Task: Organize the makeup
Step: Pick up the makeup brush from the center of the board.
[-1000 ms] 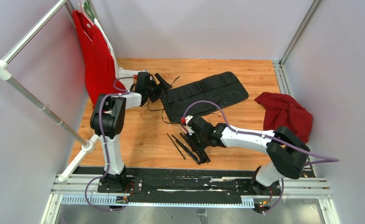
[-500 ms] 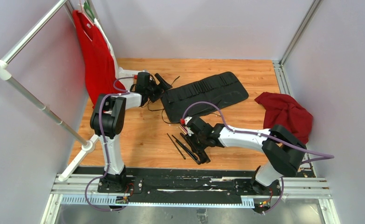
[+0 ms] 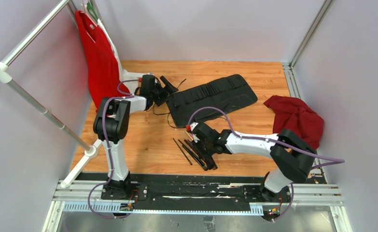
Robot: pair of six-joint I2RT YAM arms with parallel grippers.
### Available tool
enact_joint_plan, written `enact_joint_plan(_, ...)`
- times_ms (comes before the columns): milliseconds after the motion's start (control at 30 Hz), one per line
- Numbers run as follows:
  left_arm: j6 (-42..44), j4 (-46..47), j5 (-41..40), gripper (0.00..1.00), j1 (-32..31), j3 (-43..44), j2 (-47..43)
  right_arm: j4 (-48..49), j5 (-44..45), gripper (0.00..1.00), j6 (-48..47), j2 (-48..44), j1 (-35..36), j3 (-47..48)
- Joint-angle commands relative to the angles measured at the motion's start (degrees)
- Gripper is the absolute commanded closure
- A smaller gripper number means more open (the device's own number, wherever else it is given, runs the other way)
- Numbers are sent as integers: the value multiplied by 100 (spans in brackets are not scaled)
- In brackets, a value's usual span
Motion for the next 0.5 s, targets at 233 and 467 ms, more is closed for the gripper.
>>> enact_joint_plan(233, 52, -508, -96, 2, 110, -256, 68, -83, 218, 82, 79, 100, 107, -53)
enact_joint_plan(467, 48, -508, -98, 2, 120, -253, 56, -263, 345, 81, 21, -53, 113, 120)
